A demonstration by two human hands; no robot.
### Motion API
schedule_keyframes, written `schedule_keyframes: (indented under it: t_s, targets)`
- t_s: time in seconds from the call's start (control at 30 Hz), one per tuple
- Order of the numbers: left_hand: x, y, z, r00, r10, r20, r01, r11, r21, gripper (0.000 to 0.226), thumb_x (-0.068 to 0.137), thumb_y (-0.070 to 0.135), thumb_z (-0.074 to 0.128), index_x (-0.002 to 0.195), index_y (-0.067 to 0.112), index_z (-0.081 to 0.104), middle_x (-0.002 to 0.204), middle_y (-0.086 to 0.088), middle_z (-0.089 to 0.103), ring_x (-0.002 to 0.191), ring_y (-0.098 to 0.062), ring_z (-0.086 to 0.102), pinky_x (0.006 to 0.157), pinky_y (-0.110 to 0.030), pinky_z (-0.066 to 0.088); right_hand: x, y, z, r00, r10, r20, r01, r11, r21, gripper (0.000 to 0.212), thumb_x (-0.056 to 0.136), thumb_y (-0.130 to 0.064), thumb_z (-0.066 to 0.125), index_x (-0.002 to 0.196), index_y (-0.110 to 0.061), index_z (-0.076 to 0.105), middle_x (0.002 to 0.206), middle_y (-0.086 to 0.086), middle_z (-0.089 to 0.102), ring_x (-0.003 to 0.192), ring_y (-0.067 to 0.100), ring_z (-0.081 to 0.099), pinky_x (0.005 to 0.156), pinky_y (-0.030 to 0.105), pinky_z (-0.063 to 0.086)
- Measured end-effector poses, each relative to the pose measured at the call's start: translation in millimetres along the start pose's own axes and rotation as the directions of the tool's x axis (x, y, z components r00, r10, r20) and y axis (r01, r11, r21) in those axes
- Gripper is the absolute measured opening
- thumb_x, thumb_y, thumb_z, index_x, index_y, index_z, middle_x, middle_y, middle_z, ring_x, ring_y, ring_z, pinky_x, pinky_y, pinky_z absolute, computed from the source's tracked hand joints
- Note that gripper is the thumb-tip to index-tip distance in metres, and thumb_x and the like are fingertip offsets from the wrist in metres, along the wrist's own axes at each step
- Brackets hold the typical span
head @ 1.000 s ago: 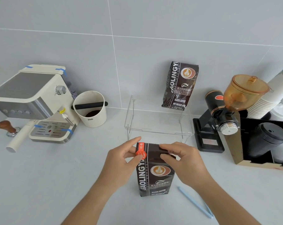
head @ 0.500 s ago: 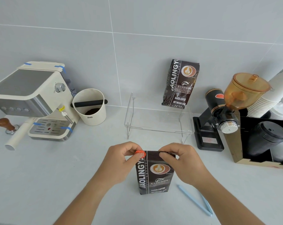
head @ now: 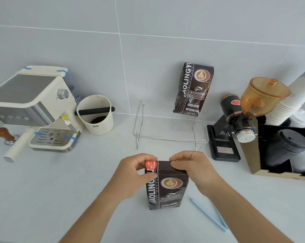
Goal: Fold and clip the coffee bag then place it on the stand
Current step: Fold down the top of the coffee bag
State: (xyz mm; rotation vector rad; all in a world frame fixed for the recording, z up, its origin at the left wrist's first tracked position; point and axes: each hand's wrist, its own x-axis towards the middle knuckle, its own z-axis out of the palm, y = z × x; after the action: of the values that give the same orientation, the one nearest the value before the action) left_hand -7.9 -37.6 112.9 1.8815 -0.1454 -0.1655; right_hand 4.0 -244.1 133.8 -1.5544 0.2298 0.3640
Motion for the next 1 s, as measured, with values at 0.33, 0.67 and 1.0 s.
schedule_keyframes:
  t_s: [0.33, 0.67, 1.0]
  targets:
    - [-2.8, -5.8, 0.6, 0.992, 0.086, 0.095, -0.113, 0.938, 0.327, 0.025, 0.086, 0.026, 0.070, 0.111, 0.026, 0.072, 0.098, 0.022, 0.069, 0.096, 0.012, 0.060, 0.081, -0.001, 0.041, 4.5, 0.7, -15.7, 0.981, 0.099, 0.165, -0.058, 0.970, -0.236, 0.013, 0.083, -0.008, 0.067, 0.076, -0.008, 0.078, 0.074, 0.006, 0.075, 0.071, 0.016, 0.064, 0.067, 0.025, 0.046]
    - [-4.3, -9.1, -1.3, 0.995, 0.064, 0.074, -0.075, 0.986, 0.152, 0.028, 0.084, 0.012, 0.072, 0.082, 0.040, 0.075, 0.088, 0.022, 0.076, 0.086, -0.001, 0.070, 0.077, -0.008, 0.049, -19.9, 25.2, -30.8, 0.893, -0.374, 0.251, 0.447, 0.667, -0.596, 0.017, 0.084, -0.015, 0.074, 0.091, -0.031, 0.076, 0.085, -0.024, 0.074, 0.072, -0.001, 0.068, 0.062, 0.005, 0.044]
    - [5.2, -11.5, -1.3, 0.993, 0.044, 0.110, -0.059, 0.989, 0.137, 0.026, 0.084, 0.010, 0.072, 0.081, 0.035, 0.075, 0.085, 0.015, 0.077, 0.079, -0.004, 0.070, 0.075, -0.010, 0.050, -14.6, 36.3, -36.4, 0.928, -0.346, 0.136, 0.367, 0.801, -0.473, 0.015, 0.090, -0.014, 0.067, 0.079, -0.017, 0.077, 0.076, -0.006, 0.076, 0.064, 0.002, 0.063, 0.063, 0.013, 0.048]
